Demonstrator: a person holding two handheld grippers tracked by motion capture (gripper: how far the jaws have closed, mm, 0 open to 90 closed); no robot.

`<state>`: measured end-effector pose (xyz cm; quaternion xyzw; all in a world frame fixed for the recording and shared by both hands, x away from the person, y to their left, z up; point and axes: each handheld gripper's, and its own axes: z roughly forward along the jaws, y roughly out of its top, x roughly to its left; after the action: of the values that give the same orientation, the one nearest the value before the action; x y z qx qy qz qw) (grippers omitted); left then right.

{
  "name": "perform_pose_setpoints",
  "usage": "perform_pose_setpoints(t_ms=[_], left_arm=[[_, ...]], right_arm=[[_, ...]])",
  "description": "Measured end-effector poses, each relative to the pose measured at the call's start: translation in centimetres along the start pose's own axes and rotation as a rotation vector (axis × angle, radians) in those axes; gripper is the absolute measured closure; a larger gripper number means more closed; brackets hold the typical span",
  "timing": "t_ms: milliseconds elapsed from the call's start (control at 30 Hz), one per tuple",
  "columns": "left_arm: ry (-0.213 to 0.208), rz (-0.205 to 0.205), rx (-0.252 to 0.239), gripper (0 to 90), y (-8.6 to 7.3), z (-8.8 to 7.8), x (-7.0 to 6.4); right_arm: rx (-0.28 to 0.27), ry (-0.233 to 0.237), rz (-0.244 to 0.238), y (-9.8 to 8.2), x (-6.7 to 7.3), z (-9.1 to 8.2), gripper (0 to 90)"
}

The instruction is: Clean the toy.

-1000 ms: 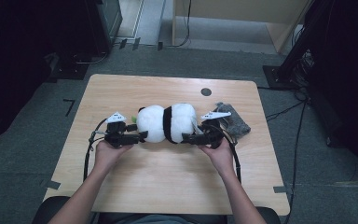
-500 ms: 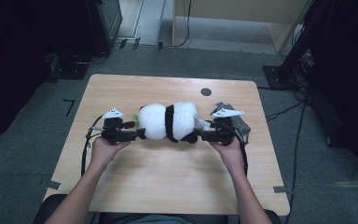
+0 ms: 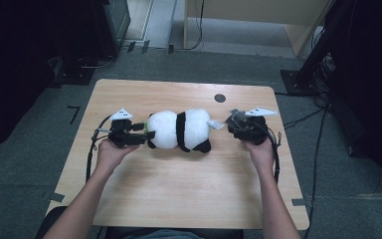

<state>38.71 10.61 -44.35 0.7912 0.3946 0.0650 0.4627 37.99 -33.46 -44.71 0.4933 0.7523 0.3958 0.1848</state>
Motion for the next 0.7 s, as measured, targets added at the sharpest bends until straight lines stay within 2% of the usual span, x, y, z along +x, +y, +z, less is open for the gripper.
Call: perform_pose_setpoints(t_ms=[67, 200, 300, 367, 467, 600, 700], left_arm=[[-0.008, -0.007, 0.010, 32.2, 0.5, 0.2, 0.2], [0.009, 0.027, 0.023, 32.1, 1.8, 0.6, 0.1], [-0.014, 0.008, 0.016, 32.0, 2.2, 1.0, 0.2], [-0.017, -0.003, 0.009, 32.1, 2.2, 1.2, 0.2], [0.001, 0.018, 0.039, 30.9, 1.9, 1.5, 0.2], [-0.003, 0.009, 0.026, 30.8, 1.7, 1.5, 0.3], [-0.008, 0.001, 0.021, 29.8, 1.4, 1.7, 0.4]], right_arm=[[-0.003, -0.018, 0.002, 0.1, -0.9, 0.2, 43.7], [0.009, -0.039, 0.042, 0.1, -3.0, 0.5, 47.2], [0.029, -0.086, 0.052, -0.2, -4.3, 0.7, 47.3], [0.046, -0.100, 0.075, -0.6, -5.2, 1.1, 47.9], [0.075, -0.107, 0.116, -1.5, -6.3, 1.6, 52.5], [0.099, -0.077, 0.144, -2.4, -6.9, 2.4, 55.7], [0.101, -0.075, 0.152, -2.9, -7.0, 2.8, 56.6]])
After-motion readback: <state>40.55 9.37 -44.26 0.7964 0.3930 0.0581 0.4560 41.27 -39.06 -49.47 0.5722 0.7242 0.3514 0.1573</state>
